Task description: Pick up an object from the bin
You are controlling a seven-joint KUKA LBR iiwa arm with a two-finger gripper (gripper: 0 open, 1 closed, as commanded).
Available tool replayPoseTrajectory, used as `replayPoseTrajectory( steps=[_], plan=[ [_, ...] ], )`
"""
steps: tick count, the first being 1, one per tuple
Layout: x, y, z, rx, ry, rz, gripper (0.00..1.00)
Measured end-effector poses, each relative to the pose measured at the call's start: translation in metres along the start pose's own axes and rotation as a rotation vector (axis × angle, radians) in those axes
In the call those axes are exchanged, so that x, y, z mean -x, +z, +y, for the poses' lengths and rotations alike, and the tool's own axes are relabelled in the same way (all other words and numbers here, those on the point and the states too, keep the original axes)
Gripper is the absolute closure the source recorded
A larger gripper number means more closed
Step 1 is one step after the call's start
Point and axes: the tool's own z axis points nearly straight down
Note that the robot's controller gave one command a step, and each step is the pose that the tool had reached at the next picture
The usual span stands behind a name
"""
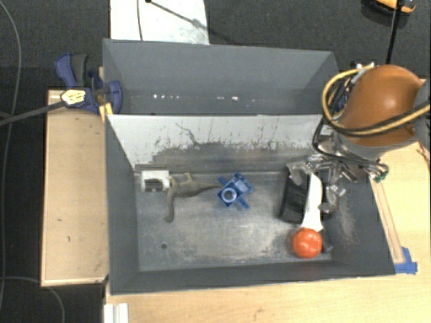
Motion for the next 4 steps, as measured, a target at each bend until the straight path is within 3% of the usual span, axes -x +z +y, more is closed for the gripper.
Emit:
replayPoseTrajectory(
  steps=[1, 2, 4],
  plan=[
    [0.003, 0.044, -0.010, -0.004, -0.304, -0.002, 0.00],
    [0.000, 0.068, -0.025, 0.002, -0.403, -0.003, 1.00],
    [0.002, 0.059, -0.025, 0.004, -0.398, -0.005, 1.00]
  ],
)
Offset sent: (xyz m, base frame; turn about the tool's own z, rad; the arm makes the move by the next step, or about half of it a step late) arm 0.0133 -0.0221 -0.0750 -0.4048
